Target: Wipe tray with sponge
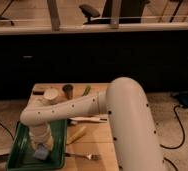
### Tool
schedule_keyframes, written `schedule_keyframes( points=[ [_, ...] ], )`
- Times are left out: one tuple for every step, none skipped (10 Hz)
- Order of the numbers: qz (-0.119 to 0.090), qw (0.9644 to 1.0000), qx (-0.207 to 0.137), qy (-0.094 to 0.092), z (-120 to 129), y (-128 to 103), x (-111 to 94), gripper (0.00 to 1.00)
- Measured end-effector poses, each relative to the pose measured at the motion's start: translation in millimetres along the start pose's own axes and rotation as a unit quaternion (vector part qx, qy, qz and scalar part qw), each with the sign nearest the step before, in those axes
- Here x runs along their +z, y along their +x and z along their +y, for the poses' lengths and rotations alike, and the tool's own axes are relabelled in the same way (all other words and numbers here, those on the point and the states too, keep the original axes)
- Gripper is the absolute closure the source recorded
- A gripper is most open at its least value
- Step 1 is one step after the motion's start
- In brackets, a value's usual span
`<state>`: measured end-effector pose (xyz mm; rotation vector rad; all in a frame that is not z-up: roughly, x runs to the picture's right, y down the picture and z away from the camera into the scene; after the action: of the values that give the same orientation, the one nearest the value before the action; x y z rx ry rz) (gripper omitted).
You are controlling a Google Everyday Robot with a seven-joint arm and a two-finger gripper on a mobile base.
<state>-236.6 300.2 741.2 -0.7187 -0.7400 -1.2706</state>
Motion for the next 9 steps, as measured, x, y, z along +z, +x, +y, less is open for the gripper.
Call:
schedule_keyframes(
  points=[
    [0.004, 0.9999, 0.012, 0.005, 7.0, 6.5, -3.6, 1.0],
    [0.008, 0.9997, 0.019, 0.009, 8.1, 11.8, -5.7, 1.0],
    [0.011, 0.9996, 0.024, 0.013, 6.1, 20.0, -9.0, 1.0],
    [0.014, 0.9994, 0.027, 0.017, 4.9, 28.2, -11.8, 1.0],
    [0.015, 0.9994, 0.027, 0.013, 1.8, 38.5, -14.1, 1.0],
    [0.016, 0.9994, 0.026, 0.015, -5.3, 45.9, -16.1, 1.0],
    [0.016, 0.9995, 0.023, 0.012, -11.5, 52.0, -16.9, 1.0],
    [0.016, 0.9996, 0.021, 0.009, -17.6, 59.4, -18.0, 1.0],
    [0.016, 0.9997, 0.015, 0.008, -28.7, 61.6, -17.8, 1.0]
  ],
)
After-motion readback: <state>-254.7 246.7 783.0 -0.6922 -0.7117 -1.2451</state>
